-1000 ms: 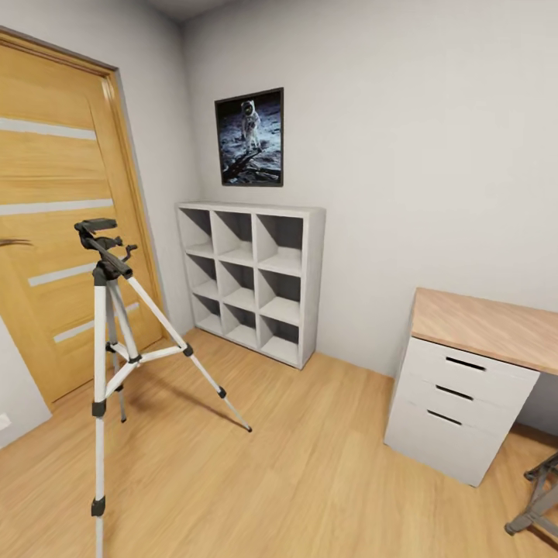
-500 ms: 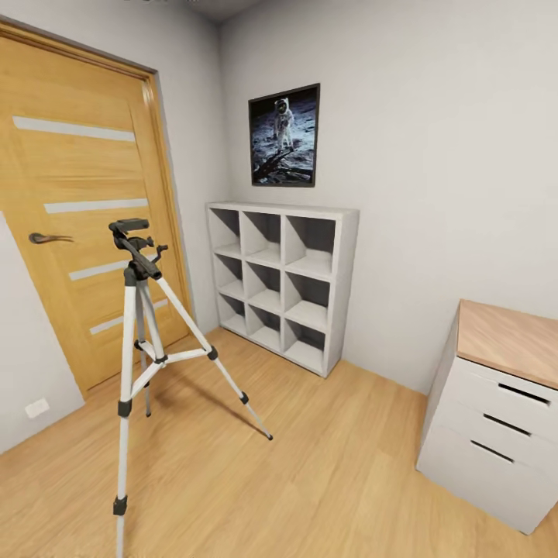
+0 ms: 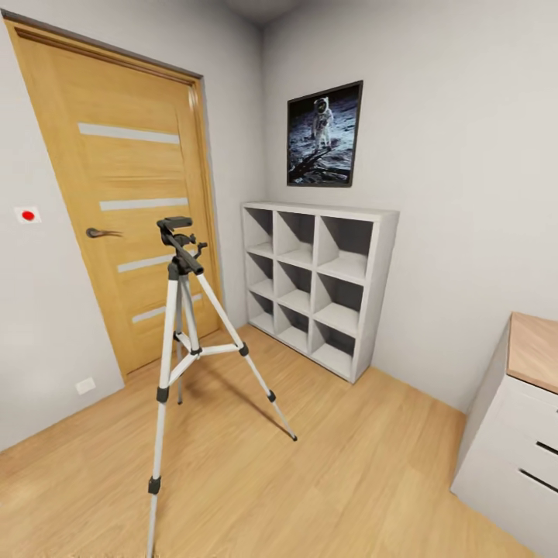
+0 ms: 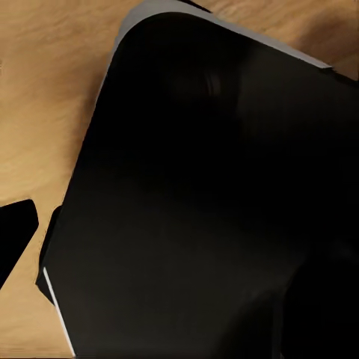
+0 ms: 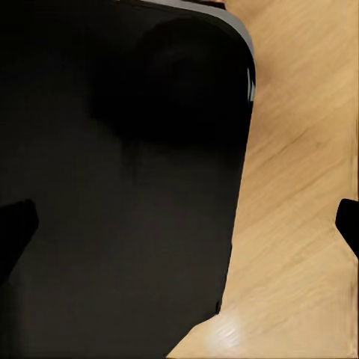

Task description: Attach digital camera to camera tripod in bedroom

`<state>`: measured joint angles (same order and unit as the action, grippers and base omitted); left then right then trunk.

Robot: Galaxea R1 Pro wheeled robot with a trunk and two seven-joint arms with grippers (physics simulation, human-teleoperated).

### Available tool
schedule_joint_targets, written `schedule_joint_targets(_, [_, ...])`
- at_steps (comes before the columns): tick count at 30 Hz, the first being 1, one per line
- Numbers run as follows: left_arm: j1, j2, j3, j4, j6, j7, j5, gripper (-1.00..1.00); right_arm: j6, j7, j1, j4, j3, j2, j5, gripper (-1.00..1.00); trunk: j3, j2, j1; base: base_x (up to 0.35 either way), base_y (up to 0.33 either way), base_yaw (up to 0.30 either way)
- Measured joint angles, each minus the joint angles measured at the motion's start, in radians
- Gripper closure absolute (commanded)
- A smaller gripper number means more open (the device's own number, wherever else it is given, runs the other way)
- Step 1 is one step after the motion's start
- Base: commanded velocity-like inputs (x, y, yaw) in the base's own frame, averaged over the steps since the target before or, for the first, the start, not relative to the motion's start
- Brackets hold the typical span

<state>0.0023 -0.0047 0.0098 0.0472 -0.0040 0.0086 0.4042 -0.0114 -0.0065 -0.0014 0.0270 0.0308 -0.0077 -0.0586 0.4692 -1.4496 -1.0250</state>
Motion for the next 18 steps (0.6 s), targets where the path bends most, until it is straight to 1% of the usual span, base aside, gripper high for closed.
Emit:
schedule_joint_targets(1, [0.000, 0.001, 0.000, 0.000, 0.000, 0.000, 0.020, -1.00, 0.000, -0.001, 0.000, 0.003, 0.006, 0.000, -0.010, -1.00, 0.000, 0.000, 0.000, 0.000, 0.000, 0.272])
schedule_joint_targets(2, [0.000, 0.005, 0.000, 0.000, -0.001, 0.000, 0.065, -1.00, -0.001, -0.002, 0.000, 0.012, 0.013, -0.001, -0.025, -1.00, 0.000, 0.000, 0.000, 0.000, 0.000, 0.272])
schedule_joint_targets(3, [0.000, 0.007, 0.000, 0.000, -0.001, 0.000, 0.073, -1.00, -0.002, -0.002, 0.000, 0.014, 0.014, -0.003, -0.026, -1.00, 0.000, 0.000, 0.000, 0.000, 0.000, 0.272])
schedule_joint_targets(6, [0.000, 0.007, 0.000, 0.000, -0.001, 0.000, 0.080, -1.00, -0.002, -0.002, 0.000, 0.016, 0.015, -0.011, -0.028, -1.00, 0.000, 0.000, 0.000, 0.000, 0.000, 0.272])
schedule_joint_targets(7, [0.000, 0.008, -0.001, 0.000, -0.001, 0.000, 0.085, -1.00, -0.002, -0.002, 0.000, 0.017, 0.013, -0.030, -0.028, -1.00, 0.000, 0.000, 0.000, 0.000, 0.000, 0.271])
schedule_joint_targets(8, [0.000, 0.008, -0.001, 0.001, -0.001, 0.000, 0.085, -1.00, -0.003, -0.002, 0.000, 0.017, 0.012, -0.033, -0.028, -1.00, 0.000, 0.000, 0.000, 0.000, 0.000, 0.271])
schedule_joint_targets(18, [0.000, 0.007, -0.002, 0.000, -0.002, 0.000, 0.083, -1.00, -0.004, -0.002, 0.000, 0.017, 0.009, -0.036, -0.023, -1.00, 0.000, 0.000, 0.000, 0.000, 0.000, 0.271])
